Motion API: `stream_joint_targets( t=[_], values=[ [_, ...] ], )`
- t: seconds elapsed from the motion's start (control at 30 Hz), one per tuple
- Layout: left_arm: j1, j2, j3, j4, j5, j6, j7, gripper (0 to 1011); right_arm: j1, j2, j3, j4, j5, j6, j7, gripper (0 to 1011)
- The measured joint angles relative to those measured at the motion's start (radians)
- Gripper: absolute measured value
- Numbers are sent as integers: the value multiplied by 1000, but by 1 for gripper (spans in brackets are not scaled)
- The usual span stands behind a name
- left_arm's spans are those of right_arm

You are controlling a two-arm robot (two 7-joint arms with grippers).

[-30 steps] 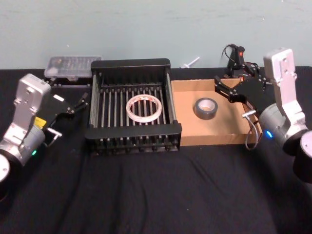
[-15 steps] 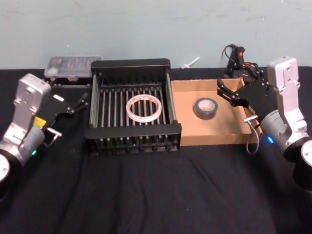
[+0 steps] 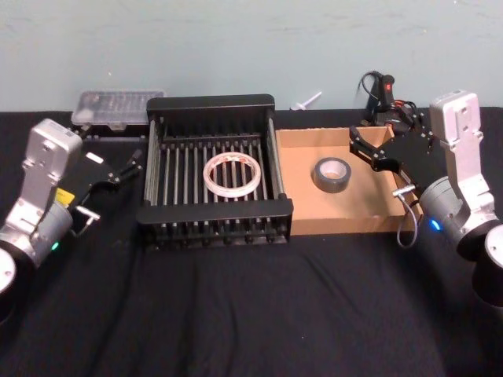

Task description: Pick up the white tape and place it into the black box , Pick up the silver tape and place it into the brown box.

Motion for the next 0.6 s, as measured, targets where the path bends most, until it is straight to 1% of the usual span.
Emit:
stream_joint_targets(
  t=[0.6],
  values=[
    [0, 0, 0, 0, 0, 0, 0, 1001, 1, 1, -1, 0, 2, 1, 0, 1002]
  ],
)
